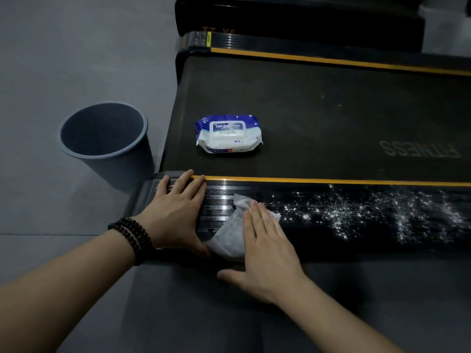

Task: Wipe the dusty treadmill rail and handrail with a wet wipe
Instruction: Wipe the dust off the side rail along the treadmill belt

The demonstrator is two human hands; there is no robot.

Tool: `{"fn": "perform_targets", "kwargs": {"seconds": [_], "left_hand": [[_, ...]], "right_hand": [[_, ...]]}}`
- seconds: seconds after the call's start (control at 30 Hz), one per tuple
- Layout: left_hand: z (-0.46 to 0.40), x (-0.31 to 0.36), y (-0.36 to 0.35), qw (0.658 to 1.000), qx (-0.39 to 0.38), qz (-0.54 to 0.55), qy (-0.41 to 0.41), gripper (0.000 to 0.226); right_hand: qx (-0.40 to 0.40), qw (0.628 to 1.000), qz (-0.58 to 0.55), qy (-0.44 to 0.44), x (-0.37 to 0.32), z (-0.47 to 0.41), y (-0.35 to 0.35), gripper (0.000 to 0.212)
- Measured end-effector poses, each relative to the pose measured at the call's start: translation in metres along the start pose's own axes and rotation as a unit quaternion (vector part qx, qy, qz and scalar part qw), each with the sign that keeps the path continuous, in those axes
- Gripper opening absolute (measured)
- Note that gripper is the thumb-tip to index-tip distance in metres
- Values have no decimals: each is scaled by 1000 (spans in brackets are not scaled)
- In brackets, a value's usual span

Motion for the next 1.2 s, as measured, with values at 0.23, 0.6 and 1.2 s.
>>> {"fn": "perform_targets", "kwargs": {"seconds": [0.23, 0.6, 1.2], "left_hand": [[1, 1, 0, 1000, 4, 4, 5, 154], [1, 7, 4, 1000, -11, -9, 15, 156], [-1, 40, 6, 999, 33, -18, -3, 148]], "right_hand": [[4, 1000, -21, 3, 15, -28, 10, 135], [7, 999, 3, 40, 8, 2, 3, 131], [17, 998, -28, 52, 26, -19, 10, 129]]}}
Point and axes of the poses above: each hand's wrist, its own z-axis away from the middle knuckle, its own y-axis out of the back of the hand, x = y × z, the point moved 2 cm from there along -z, towards the middle knuckle, and after that the axes turned 12 degrees about y, right-handed, at the moved point
